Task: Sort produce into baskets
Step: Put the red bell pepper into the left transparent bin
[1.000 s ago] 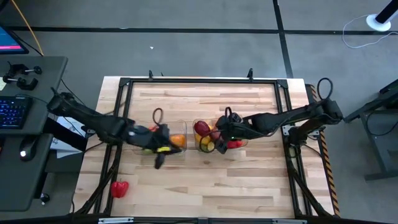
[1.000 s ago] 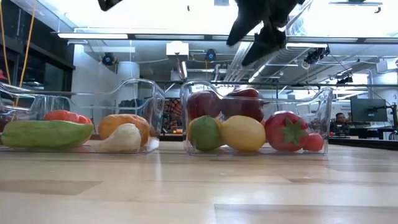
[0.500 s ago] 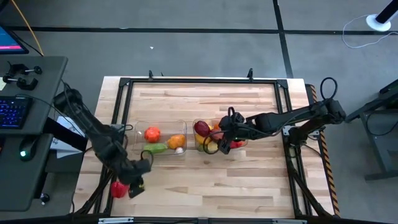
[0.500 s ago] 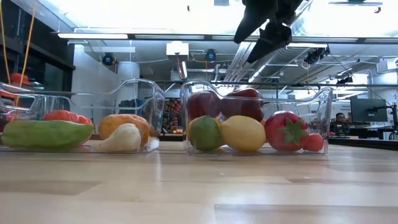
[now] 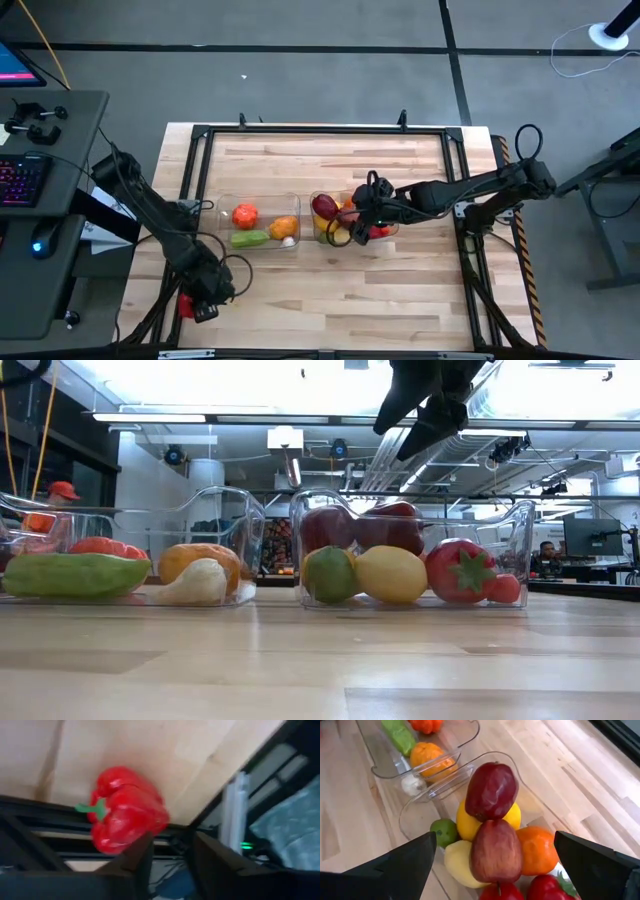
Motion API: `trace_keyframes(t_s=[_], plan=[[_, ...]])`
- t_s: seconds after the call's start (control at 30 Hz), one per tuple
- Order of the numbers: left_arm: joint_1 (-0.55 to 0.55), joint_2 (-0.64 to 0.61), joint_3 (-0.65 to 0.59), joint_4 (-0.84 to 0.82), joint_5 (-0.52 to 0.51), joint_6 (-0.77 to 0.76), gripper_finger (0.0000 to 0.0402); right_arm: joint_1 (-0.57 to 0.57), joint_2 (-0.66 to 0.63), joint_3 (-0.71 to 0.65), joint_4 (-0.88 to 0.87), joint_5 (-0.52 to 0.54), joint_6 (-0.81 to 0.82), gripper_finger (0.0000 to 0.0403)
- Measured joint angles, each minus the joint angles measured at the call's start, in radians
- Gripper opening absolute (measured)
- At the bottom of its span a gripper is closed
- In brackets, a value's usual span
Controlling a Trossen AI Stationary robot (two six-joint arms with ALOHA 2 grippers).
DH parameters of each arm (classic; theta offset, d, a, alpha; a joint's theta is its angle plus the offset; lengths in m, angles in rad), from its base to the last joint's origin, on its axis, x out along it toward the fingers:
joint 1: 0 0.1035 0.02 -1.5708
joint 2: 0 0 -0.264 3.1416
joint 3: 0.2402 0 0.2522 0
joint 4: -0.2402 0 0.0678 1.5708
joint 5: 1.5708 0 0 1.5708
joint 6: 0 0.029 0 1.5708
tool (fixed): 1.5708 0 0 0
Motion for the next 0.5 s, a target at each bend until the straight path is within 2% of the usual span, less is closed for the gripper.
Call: trace_keyframes(t_s=[0.1,0.17,0.5], plan=[[-0.006,0.031,0.0,-0.027,0.019,0.053,0.0047,0.0,0.0,0.0,0.0,0.023,0.008,0.0397],[-0.01,0.043,0.008,-0.034,0.019,0.068,0.0015,0.0,0.0,0.0,0.0,0.023,0.008,0.0397],[-0.085,0.049,0.019,-0.121,0.067,0.061,0.0,0.0,0.0,0.0,0.0,0.024,0.0,0.0397]])
